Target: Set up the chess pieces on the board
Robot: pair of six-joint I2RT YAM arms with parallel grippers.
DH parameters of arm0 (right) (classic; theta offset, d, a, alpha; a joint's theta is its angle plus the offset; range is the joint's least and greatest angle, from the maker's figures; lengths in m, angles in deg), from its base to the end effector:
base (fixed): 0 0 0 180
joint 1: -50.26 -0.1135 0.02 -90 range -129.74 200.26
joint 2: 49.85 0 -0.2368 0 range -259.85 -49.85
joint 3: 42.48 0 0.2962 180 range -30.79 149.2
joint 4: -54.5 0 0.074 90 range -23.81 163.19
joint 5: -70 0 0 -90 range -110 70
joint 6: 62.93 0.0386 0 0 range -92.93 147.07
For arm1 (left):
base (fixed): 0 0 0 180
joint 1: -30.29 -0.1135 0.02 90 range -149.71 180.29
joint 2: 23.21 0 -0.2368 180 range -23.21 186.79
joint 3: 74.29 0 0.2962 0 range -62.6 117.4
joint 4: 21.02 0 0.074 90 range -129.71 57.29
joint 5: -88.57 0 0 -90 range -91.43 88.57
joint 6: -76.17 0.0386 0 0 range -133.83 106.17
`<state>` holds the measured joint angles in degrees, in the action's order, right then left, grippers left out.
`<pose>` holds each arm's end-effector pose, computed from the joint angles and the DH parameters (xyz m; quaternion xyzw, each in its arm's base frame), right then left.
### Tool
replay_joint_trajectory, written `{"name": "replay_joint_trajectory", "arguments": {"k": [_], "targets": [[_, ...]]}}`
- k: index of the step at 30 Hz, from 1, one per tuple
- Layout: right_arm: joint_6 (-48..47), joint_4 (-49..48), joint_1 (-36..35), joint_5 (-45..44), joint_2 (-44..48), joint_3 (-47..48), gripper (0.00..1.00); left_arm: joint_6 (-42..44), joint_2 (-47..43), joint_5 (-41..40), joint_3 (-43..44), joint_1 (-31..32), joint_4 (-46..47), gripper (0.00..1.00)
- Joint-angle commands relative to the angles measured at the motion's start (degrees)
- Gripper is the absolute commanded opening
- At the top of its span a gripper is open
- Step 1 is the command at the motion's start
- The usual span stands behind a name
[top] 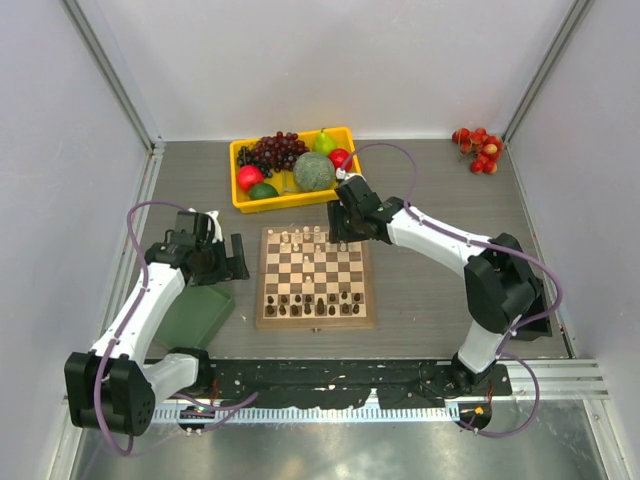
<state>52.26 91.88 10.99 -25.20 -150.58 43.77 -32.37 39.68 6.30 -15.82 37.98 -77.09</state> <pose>0.3276 0.2633 0.1837 -0.1010 0.9388 0.1378 0.2990 0.2596 -0.0403 0.2038 -0.0741 0.9621 -0.1211 0.2327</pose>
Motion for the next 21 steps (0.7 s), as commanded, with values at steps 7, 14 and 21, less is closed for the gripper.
{"name": "replay_joint_trajectory", "arguments": {"k": [7,14,21], "targets": [[0.6,-1.6,-1.6,2.3,5.5,-3.3,0.55,1.3,1.0,-0.7,1.0,-0.3,1.4,0.93],[1.6,-2.4,-3.8,2.8,6.0,-2.3,0.55,1.2,1.1,-0.7,1.1,-0.3,1.2,0.93],[2.2,-2.3,-6.7,3.6,5.0,-2.1,0.56,1.3,1.0,-0.3,1.1,-0.3,1.5,0.93]]}}
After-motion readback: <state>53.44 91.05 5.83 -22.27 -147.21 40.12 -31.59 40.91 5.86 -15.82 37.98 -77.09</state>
